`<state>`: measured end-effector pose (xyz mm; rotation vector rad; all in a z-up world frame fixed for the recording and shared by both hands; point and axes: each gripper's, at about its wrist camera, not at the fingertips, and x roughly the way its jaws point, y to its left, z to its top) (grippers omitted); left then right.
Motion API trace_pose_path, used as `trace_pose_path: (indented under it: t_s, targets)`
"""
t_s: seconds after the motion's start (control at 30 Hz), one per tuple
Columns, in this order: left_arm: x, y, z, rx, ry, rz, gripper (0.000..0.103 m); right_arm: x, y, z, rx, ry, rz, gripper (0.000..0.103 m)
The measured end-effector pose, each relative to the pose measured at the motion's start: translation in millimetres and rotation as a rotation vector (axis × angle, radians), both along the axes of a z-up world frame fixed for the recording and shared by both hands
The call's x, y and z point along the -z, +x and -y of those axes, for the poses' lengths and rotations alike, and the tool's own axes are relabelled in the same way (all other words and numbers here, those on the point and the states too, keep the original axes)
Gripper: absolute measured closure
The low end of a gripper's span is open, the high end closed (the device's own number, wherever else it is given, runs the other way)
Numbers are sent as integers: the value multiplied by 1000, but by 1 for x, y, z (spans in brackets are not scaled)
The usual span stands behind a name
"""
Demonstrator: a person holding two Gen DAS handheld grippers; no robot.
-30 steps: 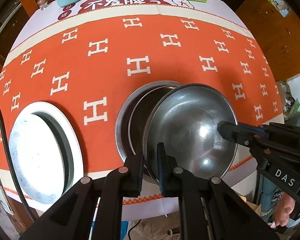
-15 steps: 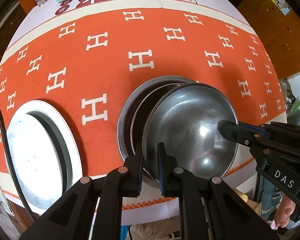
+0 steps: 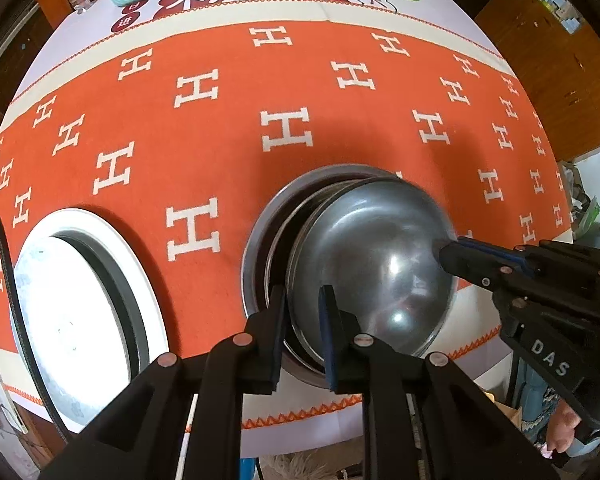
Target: Organize plates and bowls
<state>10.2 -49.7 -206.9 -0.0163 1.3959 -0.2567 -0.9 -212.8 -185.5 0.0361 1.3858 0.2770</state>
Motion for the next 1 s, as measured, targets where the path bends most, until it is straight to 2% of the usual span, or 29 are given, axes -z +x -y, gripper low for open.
trace_pose_path:
  t_s: [0.13,0.2,0.27,0.33,0.47,0.67,1.0]
  targets:
    - [-3,1,-1,0,0,11,85,0,0,-5,-15,-34,20,96]
    - [-5,1,-2,-4,4,18,81,0,-1,-7,-23,-49,24,93]
    - [-8,-1,-3,-10,12,34,71,0,-1,-8,-24,-38,21,86]
    - [-12,-1,-4,-11,6,46,66,-2,-2,-8,-20,-24,25,75]
    - [-21,-3,-8,-26,-8,76,39,-8,-2,-9,-15,-19,43,72]
    - [-35,-5,-11,-40,-34,106,32,-18,-5,-9,-9,-5,59,71]
    - [-64,-19,-16,-56,-29,186,30,-52,-22,4,27,25,143,71]
